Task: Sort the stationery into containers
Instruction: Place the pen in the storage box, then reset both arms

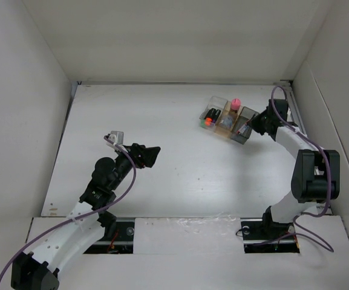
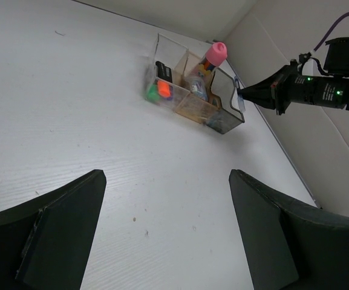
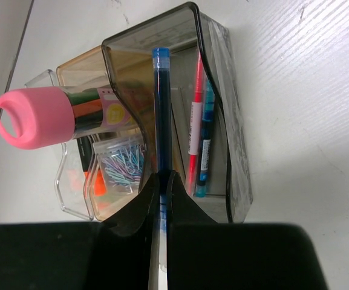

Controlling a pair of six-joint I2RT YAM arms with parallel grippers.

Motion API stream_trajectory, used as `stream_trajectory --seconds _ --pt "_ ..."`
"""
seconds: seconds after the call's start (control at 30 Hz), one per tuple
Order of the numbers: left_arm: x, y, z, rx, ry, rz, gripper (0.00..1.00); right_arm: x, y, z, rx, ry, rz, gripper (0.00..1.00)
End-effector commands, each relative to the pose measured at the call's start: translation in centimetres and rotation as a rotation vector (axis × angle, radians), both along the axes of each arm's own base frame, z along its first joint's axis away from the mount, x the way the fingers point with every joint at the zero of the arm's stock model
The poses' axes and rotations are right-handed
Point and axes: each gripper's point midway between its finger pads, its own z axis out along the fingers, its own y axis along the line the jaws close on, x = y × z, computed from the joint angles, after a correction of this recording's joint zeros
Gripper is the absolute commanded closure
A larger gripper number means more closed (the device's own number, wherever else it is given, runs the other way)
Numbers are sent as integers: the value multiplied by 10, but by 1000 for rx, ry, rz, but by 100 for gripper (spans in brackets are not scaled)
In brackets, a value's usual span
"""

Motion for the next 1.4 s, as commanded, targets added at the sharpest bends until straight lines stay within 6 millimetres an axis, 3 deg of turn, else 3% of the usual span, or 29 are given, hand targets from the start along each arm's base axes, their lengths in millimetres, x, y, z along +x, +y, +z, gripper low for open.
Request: stream_trajectory --seconds 0.0,0.27,0.37,0.53,0.63,0.8,0.93,0.97,1.0,1.07,1.13,1.17,1.2,1.37 --pt "2 0 30 -41 -74 5 20 22 -1 35 7 -112 1 96" --pt "2 0 30 -41 -74 5 20 28 10 26 29 -90 17 93" --pt "2 0 30 -41 -74 5 20 28 10 26 29 -90 17 86" --pt "2 0 30 -41 -74 5 20 27 5 30 19 -99 -11 58" --pt "2 0 30 -41 -74 5 20 23 10 35 20 -109 -2 46" --pt "1 -1 30 -40 -74 -4 20 18 16 51 41 -150 3 40" --pt "1 -1 30 -40 -74 -4 20 10 33 81 38 -220 36 37" --pt "2 -2 28 -36 -66 -4 20 6 34 96 51 -255 39 37" --pt "2 -2 27 -36 -66 -4 20 4 41 104 53 -273 54 31" --pt "2 -2 27 -36 -66 -4 20 -6 57 124 60 -319 92 0" --pt "3 -2 25 -32 -57 -4 11 -13 69 155 68 -386 123 0" --pt "3 -2 25 -32 -57 -4 11 -16 71 161 74 -401 132 0" --pt "5 -3 22 -27 -48 -4 0 -20 80 172 87 -424 163 0" --pt "-1 -8 31 -36 -87 -47 0 -52 125 216 121 -527 326 0"
